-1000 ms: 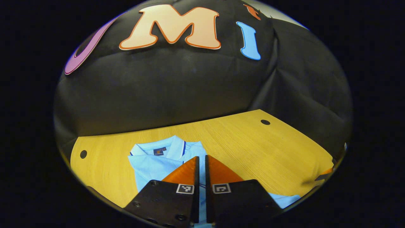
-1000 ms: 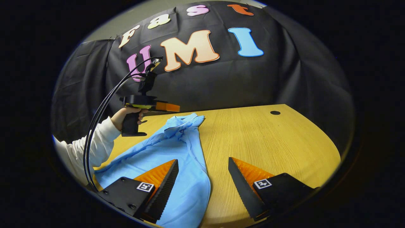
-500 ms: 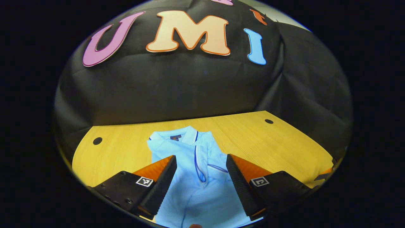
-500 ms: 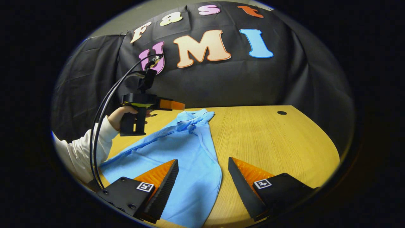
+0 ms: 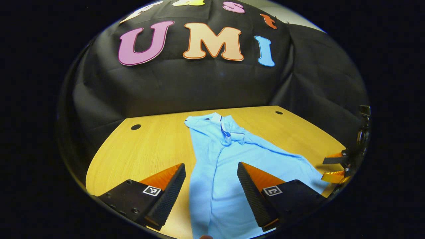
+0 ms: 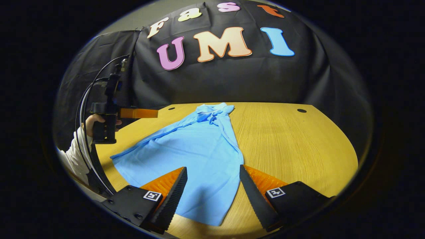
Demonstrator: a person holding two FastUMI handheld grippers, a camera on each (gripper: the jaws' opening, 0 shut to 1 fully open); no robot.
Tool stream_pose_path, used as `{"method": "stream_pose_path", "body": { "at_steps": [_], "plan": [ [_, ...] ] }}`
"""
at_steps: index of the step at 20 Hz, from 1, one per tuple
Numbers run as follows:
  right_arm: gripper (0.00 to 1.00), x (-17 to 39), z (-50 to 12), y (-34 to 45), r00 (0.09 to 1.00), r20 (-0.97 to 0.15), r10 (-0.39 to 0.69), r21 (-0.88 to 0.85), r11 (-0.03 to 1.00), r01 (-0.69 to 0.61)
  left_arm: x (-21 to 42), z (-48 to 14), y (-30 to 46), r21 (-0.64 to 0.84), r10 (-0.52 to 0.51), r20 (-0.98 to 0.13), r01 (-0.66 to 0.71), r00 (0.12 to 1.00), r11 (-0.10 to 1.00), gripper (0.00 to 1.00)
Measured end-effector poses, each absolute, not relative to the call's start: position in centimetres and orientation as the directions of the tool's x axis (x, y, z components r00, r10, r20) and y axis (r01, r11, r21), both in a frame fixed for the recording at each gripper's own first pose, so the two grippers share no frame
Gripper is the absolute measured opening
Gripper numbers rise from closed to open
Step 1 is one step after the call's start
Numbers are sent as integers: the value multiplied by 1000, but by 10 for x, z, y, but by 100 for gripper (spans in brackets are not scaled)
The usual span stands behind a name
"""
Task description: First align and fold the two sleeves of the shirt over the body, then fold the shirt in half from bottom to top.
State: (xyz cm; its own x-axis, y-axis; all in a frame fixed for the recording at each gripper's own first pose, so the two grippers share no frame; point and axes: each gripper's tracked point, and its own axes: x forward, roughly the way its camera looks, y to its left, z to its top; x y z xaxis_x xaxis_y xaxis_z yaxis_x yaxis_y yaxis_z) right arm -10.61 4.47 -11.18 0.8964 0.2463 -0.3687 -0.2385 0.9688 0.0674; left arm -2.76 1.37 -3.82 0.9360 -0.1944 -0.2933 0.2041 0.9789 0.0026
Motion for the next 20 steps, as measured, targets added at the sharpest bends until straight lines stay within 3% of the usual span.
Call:
{"method": "stream_pose_path", "body": {
  "at_steps": [9, 15, 20],
  "plan": [
    [98, -135, -122, 61, 883, -374, 285, 35, 955, -293, -145, -113, 27, 18, -129, -378, 147, 917, 989, 94],
    [98, -154, -135, 60, 876, -387, 289, 42, 954, -297, -162, -150, 33, 15, -99, -430, 117, 897, 993, 94],
    [98, -168, -157, 57, 863, -430, 265, -8, 955, -297, -162, -149, 34, -25, -95, -397, 92, 913, 995, 95]
  ]
}}
